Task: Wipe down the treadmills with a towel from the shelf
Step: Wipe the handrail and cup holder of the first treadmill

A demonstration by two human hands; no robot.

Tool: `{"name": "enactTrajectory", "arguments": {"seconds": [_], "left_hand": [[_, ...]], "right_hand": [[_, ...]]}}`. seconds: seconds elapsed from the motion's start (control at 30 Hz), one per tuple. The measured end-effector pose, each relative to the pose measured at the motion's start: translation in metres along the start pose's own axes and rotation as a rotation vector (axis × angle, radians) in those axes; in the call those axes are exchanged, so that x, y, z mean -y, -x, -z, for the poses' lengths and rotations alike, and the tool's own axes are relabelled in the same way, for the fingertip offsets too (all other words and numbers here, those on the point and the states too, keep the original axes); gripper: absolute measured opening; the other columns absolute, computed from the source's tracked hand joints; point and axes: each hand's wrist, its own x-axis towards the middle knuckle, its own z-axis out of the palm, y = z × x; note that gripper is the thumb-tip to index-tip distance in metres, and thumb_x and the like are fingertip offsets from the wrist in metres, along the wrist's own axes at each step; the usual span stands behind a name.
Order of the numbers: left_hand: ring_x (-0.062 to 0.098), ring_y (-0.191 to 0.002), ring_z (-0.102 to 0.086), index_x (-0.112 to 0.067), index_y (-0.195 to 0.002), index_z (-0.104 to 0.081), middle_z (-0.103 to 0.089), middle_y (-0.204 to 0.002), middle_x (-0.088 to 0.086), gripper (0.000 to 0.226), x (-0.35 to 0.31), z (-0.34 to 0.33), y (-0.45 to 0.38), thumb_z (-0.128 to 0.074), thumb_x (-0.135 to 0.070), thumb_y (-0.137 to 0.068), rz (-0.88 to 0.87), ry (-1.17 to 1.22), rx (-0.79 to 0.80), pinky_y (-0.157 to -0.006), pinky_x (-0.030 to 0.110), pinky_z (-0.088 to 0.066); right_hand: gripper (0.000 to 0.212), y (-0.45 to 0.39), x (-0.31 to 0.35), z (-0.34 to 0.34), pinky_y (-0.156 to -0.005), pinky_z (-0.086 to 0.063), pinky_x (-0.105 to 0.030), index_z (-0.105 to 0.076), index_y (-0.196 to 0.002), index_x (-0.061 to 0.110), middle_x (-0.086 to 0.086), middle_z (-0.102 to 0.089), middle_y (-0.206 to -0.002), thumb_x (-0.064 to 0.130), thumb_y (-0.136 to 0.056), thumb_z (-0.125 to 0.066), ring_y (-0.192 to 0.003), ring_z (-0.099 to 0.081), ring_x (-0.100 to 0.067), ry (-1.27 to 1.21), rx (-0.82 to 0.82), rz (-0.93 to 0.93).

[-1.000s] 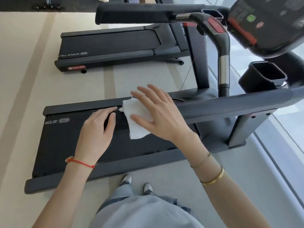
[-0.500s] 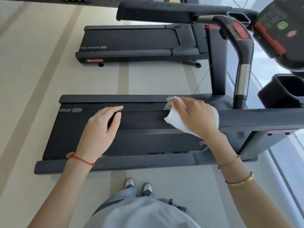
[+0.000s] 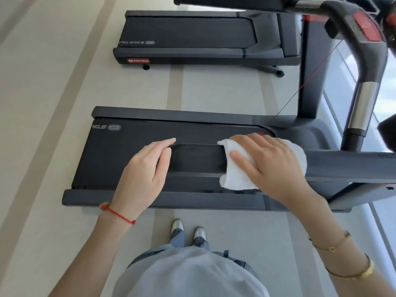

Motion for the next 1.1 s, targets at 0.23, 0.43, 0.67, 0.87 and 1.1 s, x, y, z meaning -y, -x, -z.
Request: {"name": "enactTrajectory", "arguments": {"seconds": [0.23, 0.43, 0.67, 0.87, 1.1], "left_hand": [[0.008, -0.117, -0.059, -0.016, -0.132, -0.059, -0.064, -0.126, -0.007, 0.036, 0.01, 0.0, 0.003, -0.037, -0.024, -0.106, 0.007, 0.006, 0.001, -0.1, 0.03, -0.05], [0.006, -0.121, -0.056, -0.017, -0.134, -0.058, -0.062, -0.129, -0.007, 0.036, 0.016, -0.003, 0.004, -0.036, -0.026, -0.107, 0.018, 0.022, -0.006, -0.103, 0.03, -0.049], [0.006, -0.123, -0.054, -0.018, -0.136, -0.055, -0.06, -0.13, -0.01, 0.039, 0.021, -0.002, 0.006, -0.037, -0.033, -0.105, -0.006, 0.109, 0.037, -0.103, 0.032, -0.047], [0.006, -0.123, -0.052, -0.019, -0.136, -0.054, -0.058, -0.129, -0.01, 0.04, 0.021, -0.003, 0.006, -0.036, -0.036, -0.104, 0.005, 0.099, 0.044, -0.103, 0.028, -0.046], [0.008, -0.121, -0.054, -0.017, -0.135, -0.055, -0.06, -0.129, -0.009, 0.038, 0.02, 0.002, 0.006, -0.039, -0.033, -0.105, -0.011, 0.131, 0.067, -0.101, 0.028, -0.047]], "right_hand": [[0.064, -0.046, 0.073, -0.021, -0.068, -0.042, -0.034, -0.055, -0.109, 0.025, 0.005, -0.057, -0.083, 0.054, -0.097, 0.0, -0.074, -0.056, -0.022, 0.119, 0.07, 0.109], [0.057, -0.022, 0.036, -0.01, -0.069, -0.043, -0.037, -0.059, -0.109, 0.026, 0.005, -0.06, -0.083, 0.058, -0.098, -0.013, -0.074, -0.056, -0.022, 0.021, 0.013, 0.045], [0.034, -0.061, 0.079, -0.023, -0.051, -0.04, -0.031, -0.041, -0.077, 0.026, 0.003, -0.056, -0.065, 0.048, -0.096, -0.024, -0.057, -0.05, -0.027, 0.003, 0.04, 0.069], [0.051, -0.032, 0.056, -0.012, -0.063, -0.043, -0.035, -0.058, -0.109, 0.025, 0.005, -0.06, -0.081, 0.054, -0.1, -0.017, -0.069, -0.054, -0.021, 0.007, 0.006, 0.112], [0.034, -0.068, 0.088, -0.027, -0.047, -0.022, -0.029, -0.037, -0.067, 0.021, 0.003, -0.037, -0.05, 0.036, -0.096, -0.028, -0.051, -0.04, -0.03, 0.048, 0.006, 0.006]]}}
